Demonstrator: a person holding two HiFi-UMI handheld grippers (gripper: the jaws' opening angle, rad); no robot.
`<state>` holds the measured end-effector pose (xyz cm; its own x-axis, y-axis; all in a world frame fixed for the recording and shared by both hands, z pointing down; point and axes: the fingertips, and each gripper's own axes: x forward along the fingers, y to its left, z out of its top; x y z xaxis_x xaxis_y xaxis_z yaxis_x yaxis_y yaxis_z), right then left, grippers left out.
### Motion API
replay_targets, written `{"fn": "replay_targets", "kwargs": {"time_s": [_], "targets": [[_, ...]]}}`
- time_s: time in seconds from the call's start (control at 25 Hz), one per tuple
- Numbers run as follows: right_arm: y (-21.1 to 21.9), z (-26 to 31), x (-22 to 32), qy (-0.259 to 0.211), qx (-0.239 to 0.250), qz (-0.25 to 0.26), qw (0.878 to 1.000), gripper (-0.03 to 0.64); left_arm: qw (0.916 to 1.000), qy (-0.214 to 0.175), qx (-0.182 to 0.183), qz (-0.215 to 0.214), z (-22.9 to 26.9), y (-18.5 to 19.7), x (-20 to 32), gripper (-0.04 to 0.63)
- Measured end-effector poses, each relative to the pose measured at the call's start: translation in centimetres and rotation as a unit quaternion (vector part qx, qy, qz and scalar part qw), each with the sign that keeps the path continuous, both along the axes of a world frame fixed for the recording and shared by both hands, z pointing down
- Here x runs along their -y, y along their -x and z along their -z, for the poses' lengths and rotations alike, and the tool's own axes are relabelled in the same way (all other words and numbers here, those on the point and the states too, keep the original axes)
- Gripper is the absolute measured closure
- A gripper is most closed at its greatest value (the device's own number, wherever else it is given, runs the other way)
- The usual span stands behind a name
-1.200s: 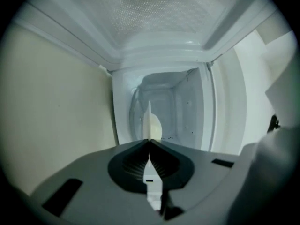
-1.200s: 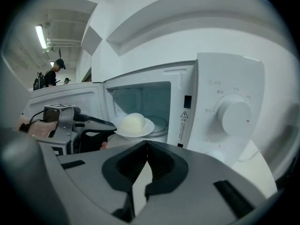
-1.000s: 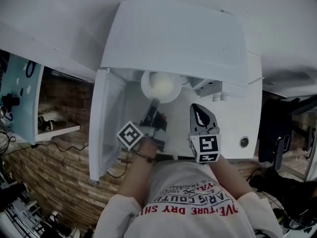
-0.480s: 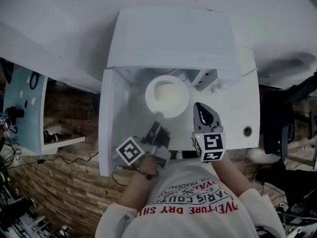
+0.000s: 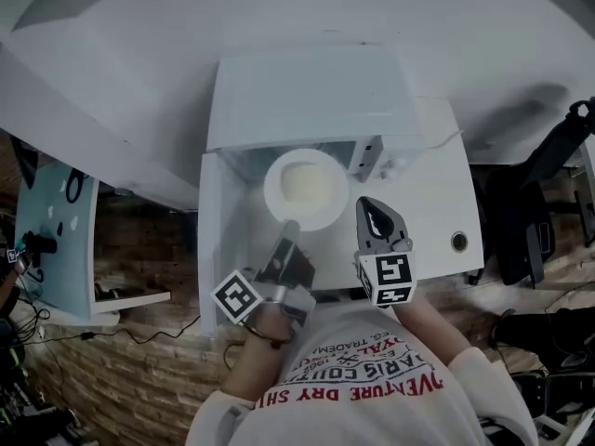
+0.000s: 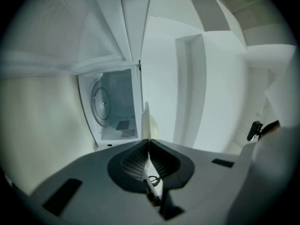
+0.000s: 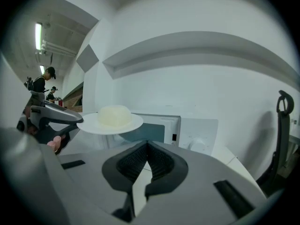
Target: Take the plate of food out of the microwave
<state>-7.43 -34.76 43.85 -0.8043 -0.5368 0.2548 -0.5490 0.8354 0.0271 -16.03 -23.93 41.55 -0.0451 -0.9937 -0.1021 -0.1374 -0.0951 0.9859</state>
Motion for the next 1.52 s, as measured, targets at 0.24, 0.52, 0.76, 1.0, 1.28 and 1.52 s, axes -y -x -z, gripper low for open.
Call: {"fn": "replay_targets", "kwargs": {"time_s": [0.24,0.52,0.76,1.0,1.28,1.52], "targets": [[-0.3,2.6,0.3,-0.036,0.018,-0.007,0.999,0.606,0.9997,-0.023,0.006,0.0,1.8,0.5,0.0,0.583],[-0.7,3.3,0.4,-0.043,0.019,-0.013,0.999,0.606,0.9992,-0.037,0.01,-0.012,2.6,0.4,0.4,0.583],[-0.7,3.0,0.0,-0.044,0.019,-0.014,0.999,0.606,0.999,-0.041,0.006,-0.015,2.6,0.3,0.2,0.583],[-0.7,2.9,-0.2,-0.043,0.016,-0.013,0.999,0.606,0.9989,-0.044,-0.002,-0.014,2.7,0.2,-0.1,0.583],[-0.7,3.0,-0.2,-0.043,0.012,-0.008,0.999,0.606,0.999,-0.043,-0.004,-0.009,2.3,0.3,-0.3,0.583],[-0.1,2.6,-0.4,-0.04,0.007,-0.001,0.999,0.606,0.9992,-0.039,-0.004,-0.008,2.1,0.8,-0.5,0.583]]}}
